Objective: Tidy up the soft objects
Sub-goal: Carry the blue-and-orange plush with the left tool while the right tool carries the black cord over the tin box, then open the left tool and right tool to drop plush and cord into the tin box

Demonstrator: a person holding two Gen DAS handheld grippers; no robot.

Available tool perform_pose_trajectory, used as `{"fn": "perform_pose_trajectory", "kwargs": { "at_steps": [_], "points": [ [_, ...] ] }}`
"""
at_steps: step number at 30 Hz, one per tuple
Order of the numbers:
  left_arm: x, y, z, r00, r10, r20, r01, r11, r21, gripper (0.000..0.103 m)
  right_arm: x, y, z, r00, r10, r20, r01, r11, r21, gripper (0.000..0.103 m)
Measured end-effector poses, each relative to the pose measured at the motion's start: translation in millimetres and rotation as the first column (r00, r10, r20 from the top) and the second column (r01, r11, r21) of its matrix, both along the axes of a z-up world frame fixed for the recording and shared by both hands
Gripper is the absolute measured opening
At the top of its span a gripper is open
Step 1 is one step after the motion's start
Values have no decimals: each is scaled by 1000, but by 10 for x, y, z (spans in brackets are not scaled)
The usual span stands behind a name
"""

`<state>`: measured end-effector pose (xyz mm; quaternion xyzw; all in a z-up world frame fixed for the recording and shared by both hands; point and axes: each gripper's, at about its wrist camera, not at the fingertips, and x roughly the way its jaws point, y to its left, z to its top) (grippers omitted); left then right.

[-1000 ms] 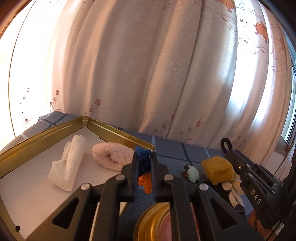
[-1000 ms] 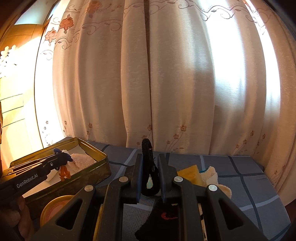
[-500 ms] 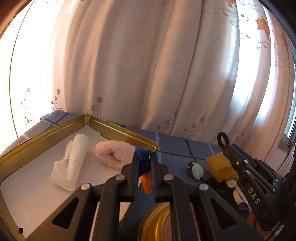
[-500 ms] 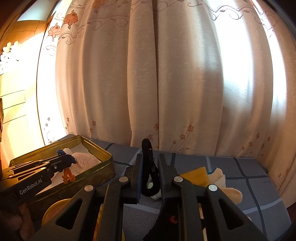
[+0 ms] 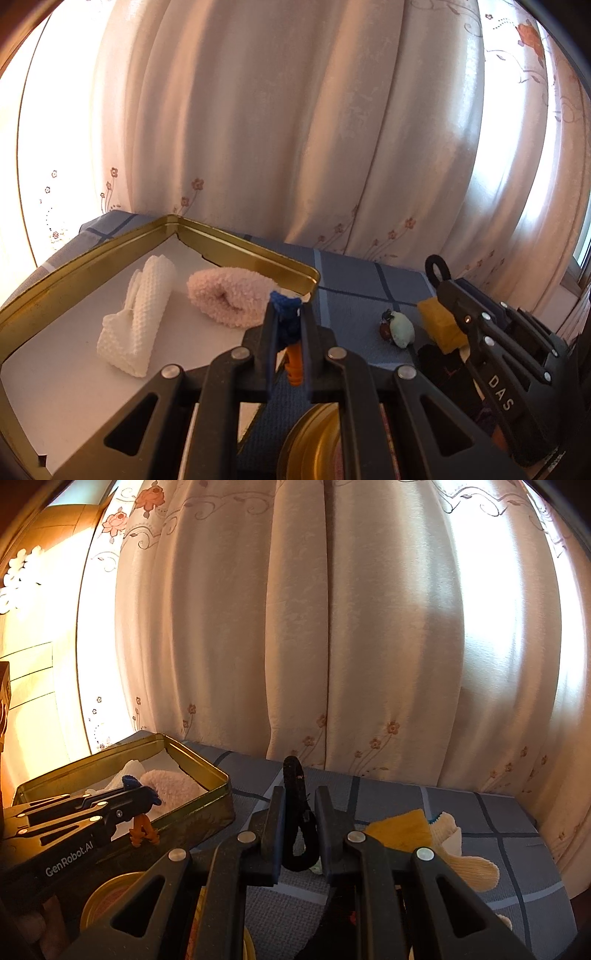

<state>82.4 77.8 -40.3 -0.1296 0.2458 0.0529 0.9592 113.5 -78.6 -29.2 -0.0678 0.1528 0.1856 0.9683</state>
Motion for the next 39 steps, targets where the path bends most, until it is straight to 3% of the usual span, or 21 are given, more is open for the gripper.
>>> {"fn": "perform_pose_trajectory", "kwargs": {
  "at_steps": [9,25,39],
  "points": [
    [2,-11,-3,999,21,-26,-21,999,33,8,-16,32,9,1000,14,11,-14,1000,-11,18],
    [-18,5,6,1000,12,-27,-12,1000,17,8,-22,115,3,999,31,22,-30,998,-50,18],
    [-20,13,18,999,-5,-43,6,1000,23,8,59,157,-24,996,75,-40,-76,997,-18,18]
  ]
}}
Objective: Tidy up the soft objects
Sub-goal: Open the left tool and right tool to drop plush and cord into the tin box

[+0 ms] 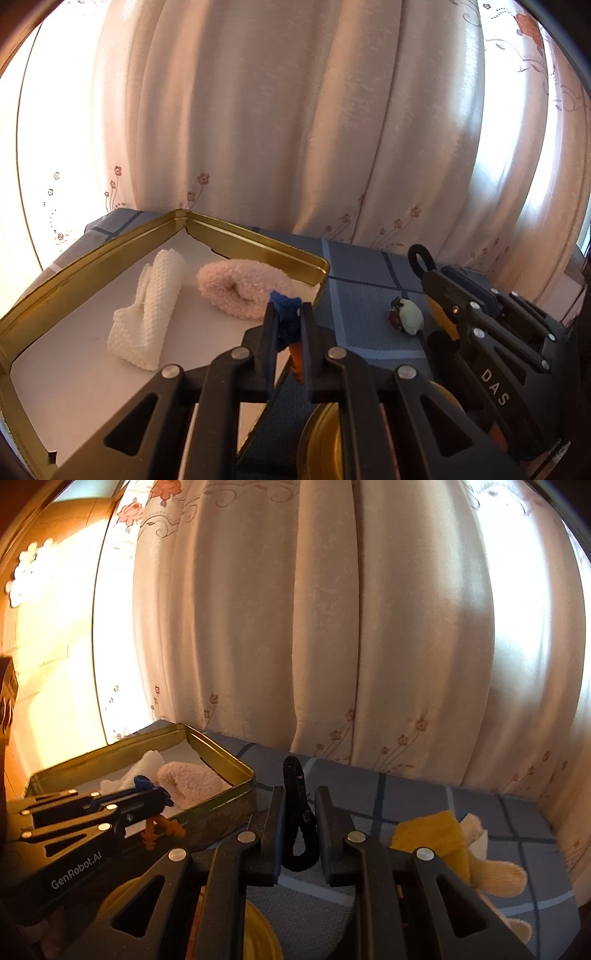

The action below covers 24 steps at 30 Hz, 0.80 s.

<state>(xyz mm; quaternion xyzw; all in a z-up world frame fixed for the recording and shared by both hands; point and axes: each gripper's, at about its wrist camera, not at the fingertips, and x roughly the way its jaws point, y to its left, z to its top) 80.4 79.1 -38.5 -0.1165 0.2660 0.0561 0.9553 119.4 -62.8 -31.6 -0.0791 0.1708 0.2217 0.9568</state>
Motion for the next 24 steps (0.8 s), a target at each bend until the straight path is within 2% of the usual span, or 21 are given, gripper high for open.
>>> {"fn": "perform_pose_trajectory", "kwargs": {
  "at_steps": [4,15,24],
  "points": [
    [-29,44,43,999,-24,-22,23,999,-22,8,14,12,23,999,17,-34,-16,999,31,18],
    [-103,410,245,995,-76,-57,65,981,-181,8,-12,199,297,996,80,-50,-78,995,56,18],
    [-100,889,382,996,-19,-87,2,983,-185,8,26,617,384,975,173,-138,-168,985,44,18]
  ]
}}
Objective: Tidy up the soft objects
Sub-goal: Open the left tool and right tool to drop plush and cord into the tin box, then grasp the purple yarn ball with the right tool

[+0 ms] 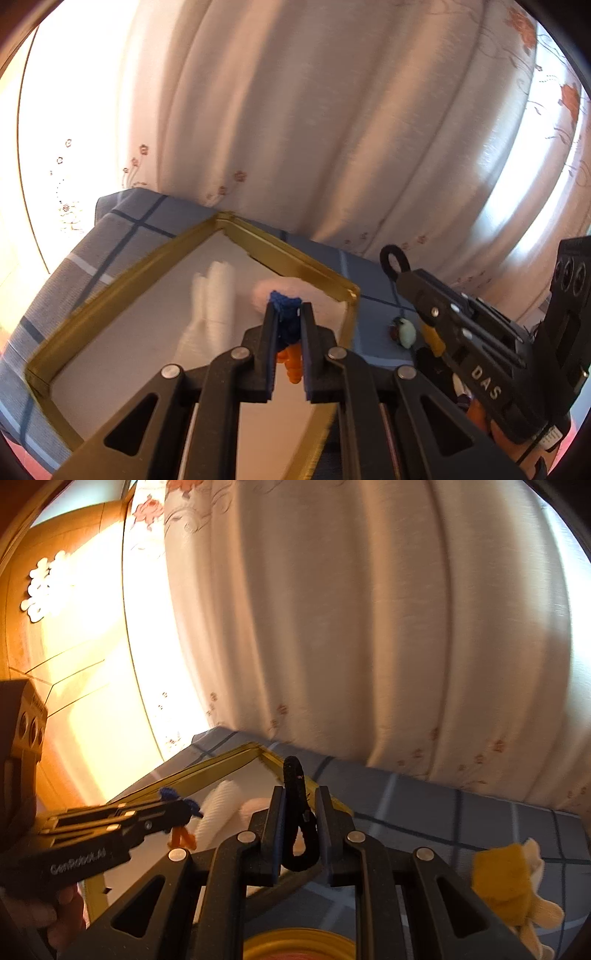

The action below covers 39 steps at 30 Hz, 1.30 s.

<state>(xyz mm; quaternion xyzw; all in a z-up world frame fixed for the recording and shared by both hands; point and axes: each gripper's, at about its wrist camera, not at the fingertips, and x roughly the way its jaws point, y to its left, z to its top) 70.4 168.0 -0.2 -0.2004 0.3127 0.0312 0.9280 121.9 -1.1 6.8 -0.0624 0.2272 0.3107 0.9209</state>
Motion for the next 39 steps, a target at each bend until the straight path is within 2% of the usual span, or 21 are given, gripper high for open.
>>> {"fn": "perform_pose_trajectory", "kwargs": {
  "at_steps": [2,6,11,13,15,17,19,22,26,31,35,39],
  "points": [
    [4,107,-3,1000,24,-10,-24,1000,7,8,1,123,-10,1000,19,-19,-19,1000,-15,18],
    [103,283,-61,998,28,-62,-27,1000,8,8,-30,383,-67,997,57,-44,-59,997,-52,18],
    [168,406,-93,996,20,-91,-19,1000,8,9,-17,606,-152,994,78,-76,-85,992,-89,18],
    [191,424,-109,994,21,-103,-19,1000,24,10,-5,650,-185,991,92,-93,-101,990,-98,21],
    [203,450,-140,992,42,-117,-38,999,33,22,5,678,-219,985,119,-123,-131,987,-95,37],
    [180,481,-156,992,64,-113,-61,998,24,58,-24,673,-235,986,117,-118,-129,987,-94,50],
    [140,496,-153,991,87,-98,-84,996,30,65,-36,631,-236,986,121,-115,-130,988,-80,53],
    [101,481,-135,993,90,-78,-88,996,27,66,-50,529,-231,989,107,-98,-114,991,-71,53],
    [-15,358,-78,995,94,-27,-92,995,49,73,-62,213,-219,992,72,-101,-73,997,-8,54],
    [-142,54,-29,998,65,21,-67,993,99,74,-169,-406,-228,997,8,-70,-5,999,37,59],
    [-209,-201,-35,999,28,39,-33,994,108,75,-206,-1057,-281,995,-88,-55,92,994,66,61],
    [-229,-498,-82,999,-18,44,13,994,110,77,-239,-1683,-367,973,-228,-35,229,972,49,61]
  ]
}}
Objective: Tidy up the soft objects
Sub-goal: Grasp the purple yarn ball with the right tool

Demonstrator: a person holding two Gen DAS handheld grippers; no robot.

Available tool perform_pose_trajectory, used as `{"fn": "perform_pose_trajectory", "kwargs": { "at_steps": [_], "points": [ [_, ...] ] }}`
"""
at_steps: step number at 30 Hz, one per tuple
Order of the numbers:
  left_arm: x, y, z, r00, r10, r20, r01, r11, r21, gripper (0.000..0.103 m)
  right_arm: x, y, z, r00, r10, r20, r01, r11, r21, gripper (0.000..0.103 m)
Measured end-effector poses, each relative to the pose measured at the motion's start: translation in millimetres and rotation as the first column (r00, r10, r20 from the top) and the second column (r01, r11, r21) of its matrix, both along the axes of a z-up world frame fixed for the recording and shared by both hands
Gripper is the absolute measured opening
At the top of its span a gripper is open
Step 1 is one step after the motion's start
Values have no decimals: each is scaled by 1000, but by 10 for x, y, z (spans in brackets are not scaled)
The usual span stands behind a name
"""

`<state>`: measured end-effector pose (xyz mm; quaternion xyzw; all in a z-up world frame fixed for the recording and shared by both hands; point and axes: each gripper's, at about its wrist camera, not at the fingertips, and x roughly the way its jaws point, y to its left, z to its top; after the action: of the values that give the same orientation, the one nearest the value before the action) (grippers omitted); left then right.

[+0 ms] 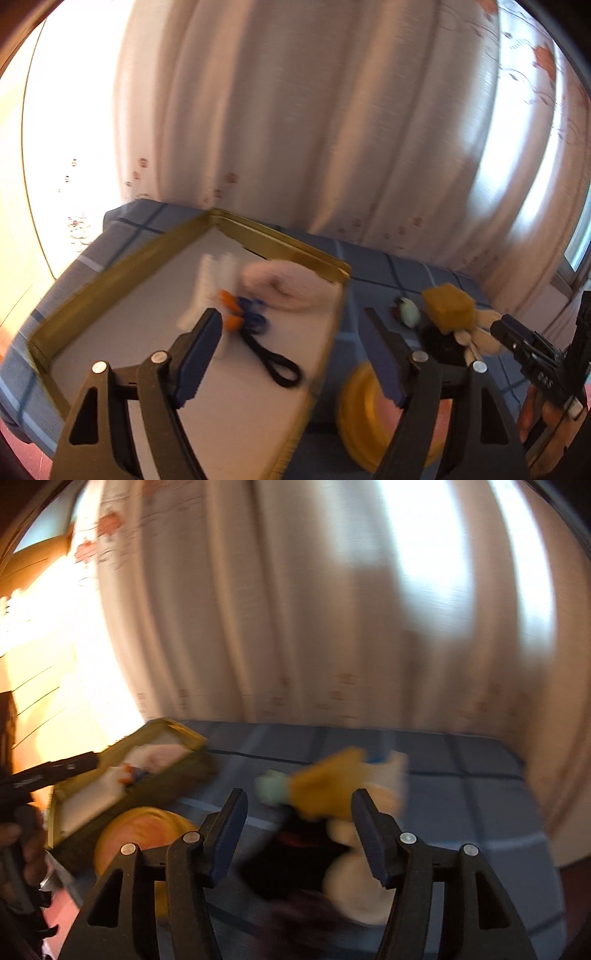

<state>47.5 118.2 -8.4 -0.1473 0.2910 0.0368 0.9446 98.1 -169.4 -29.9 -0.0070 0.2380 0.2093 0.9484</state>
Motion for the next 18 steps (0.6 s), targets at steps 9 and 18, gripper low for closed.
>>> {"fn": "perform_pose_trajectory", "kwargs": {
  "at_steps": [9,18],
  "points": [
    [40,-690,-99,993,-112,-34,113,992,62,77,-93,-681,-186,994,-103,-37,105,993,49,61],
    [16,-847,-130,990,-135,-48,138,987,78,77,-386,-335,-368,998,33,-57,-31,999,22,61]
  ]
}}
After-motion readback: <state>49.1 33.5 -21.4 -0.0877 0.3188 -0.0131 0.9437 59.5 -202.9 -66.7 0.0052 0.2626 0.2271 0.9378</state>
